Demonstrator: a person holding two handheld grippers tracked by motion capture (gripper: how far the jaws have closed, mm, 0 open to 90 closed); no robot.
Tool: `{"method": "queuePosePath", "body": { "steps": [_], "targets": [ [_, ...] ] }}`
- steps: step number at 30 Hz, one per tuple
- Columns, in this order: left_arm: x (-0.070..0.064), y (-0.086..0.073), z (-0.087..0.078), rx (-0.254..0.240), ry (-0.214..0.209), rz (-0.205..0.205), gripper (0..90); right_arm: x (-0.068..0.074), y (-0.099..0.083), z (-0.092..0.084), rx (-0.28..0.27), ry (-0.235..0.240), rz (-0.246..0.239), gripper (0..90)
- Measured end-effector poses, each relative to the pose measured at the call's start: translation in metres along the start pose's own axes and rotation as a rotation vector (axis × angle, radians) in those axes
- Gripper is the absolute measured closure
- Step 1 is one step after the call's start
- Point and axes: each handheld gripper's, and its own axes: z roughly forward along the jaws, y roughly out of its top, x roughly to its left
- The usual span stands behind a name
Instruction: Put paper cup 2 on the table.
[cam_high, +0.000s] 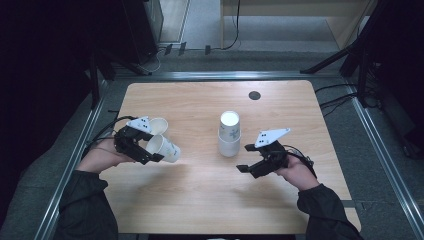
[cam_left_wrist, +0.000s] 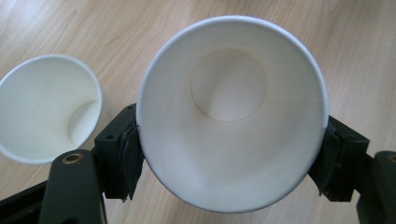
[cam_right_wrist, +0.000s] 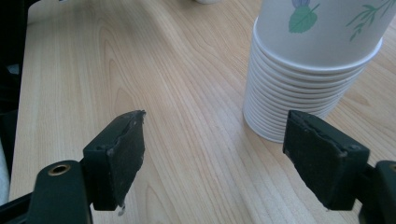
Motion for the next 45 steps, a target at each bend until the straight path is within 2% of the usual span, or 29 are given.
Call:
{"method": "queuePosePath", "body": {
  "steps": [3, 12, 14, 19, 24, 32, 41, 45],
  "targets": [
    [0.003, -0.006, -0.002, 0.009, 0.001, -0.012, 23.8, -0.001, 0.0, 0.001, -0.004, 0.002, 0.007, 21.4],
    [0.012, -0.019, -0.011, 0.055, 0.064, -0.068, 23.8, -0.003, 0.0, 0.003, 0.008, -0.004, 0.008, 21.4],
    [0.016, -0.022, -0.011, 0.075, 0.078, -0.083, 23.7, -0.003, 0.0, 0.003, 0.006, -0.002, 0.007, 21.4],
    [0.021, -0.027, 0.001, 0.182, 0.12, -0.108, 23.7, -0.003, 0.0, 0.002, 0.005, -0.001, 0.009, 21.4],
    [0.025, -0.029, 0.009, 0.225, 0.137, -0.119, 23.5, -0.004, 0.0, 0.002, 0.001, -0.004, 0.014, 21.5],
    [0.032, -0.031, 0.018, 0.239, 0.136, -0.164, 22.9, -0.003, 0.0, 0.002, 0.0, -0.005, 0.015, 21.5],
    [0.031, -0.028, 0.025, 0.276, 0.139, -0.158, 21.9, -0.003, 0.0, 0.001, -0.002, -0.003, 0.017, 21.4],
    [0.031, -0.028, 0.026, 0.269, 0.147, -0.156, 21.4, -0.004, -0.001, 0.002, -0.001, -0.005, 0.016, 21.5]
  ]
}}
